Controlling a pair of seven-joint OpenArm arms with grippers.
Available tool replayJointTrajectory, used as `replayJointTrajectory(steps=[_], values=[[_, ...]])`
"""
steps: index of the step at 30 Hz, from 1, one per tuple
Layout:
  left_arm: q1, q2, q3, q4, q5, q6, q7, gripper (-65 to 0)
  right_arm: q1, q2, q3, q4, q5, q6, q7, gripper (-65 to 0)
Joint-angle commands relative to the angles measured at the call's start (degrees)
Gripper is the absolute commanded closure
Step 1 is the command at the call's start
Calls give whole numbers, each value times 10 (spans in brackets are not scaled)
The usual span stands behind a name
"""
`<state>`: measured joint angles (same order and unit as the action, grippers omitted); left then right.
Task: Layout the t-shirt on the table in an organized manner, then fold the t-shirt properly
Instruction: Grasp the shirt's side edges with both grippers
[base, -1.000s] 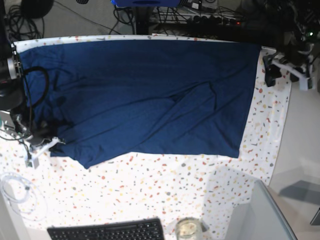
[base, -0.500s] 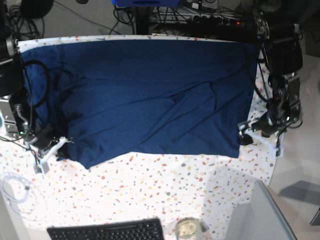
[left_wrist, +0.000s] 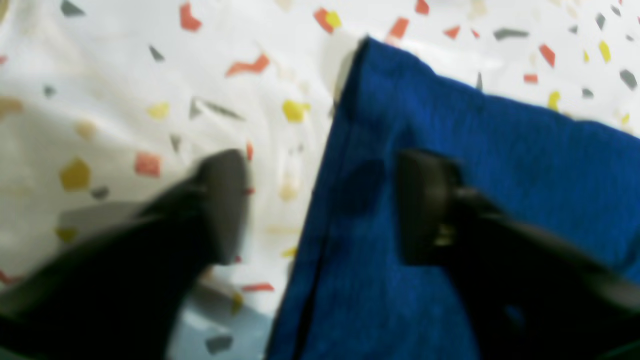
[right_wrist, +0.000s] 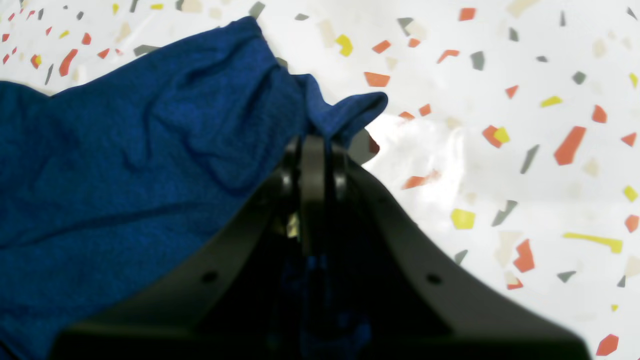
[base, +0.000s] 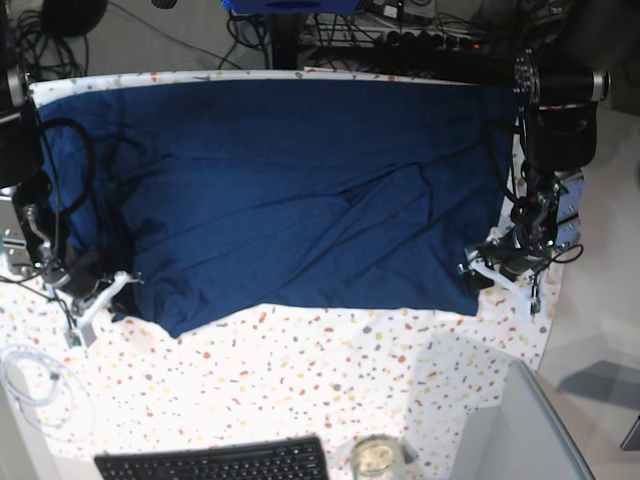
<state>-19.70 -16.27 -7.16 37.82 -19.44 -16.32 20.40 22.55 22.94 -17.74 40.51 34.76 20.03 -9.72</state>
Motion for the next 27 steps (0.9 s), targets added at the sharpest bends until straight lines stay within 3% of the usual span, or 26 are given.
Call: replayJointTrajectory(steps=[1, 5, 9, 13, 19, 24, 27], values=[[11, 10, 2, 8, -1, -11, 37, -311, 17, 9, 4, 10, 7, 2, 12, 0], [29, 12, 0, 24, -1, -10, 37, -163, 17, 9, 4, 10, 7, 2, 13, 0], [30, 11, -48, 25, 0, -10, 38, 0, 17, 9, 4, 10, 7, 2, 13, 0], [29, 10, -66, 42, 4, -10, 65, 0, 17, 9, 4, 10, 7, 2, 13, 0], [71, 15, -71, 173, 1, -8, 117, 0, 17, 9, 4, 10, 7, 2, 12, 0], [90, 15, -70, 202, 4, 37, 130, 0, 17, 9, 4, 10, 7, 2, 12, 0], [94, 15, -70, 202, 4, 39, 130, 0, 17, 8, 4, 10, 7, 2, 12, 0]])
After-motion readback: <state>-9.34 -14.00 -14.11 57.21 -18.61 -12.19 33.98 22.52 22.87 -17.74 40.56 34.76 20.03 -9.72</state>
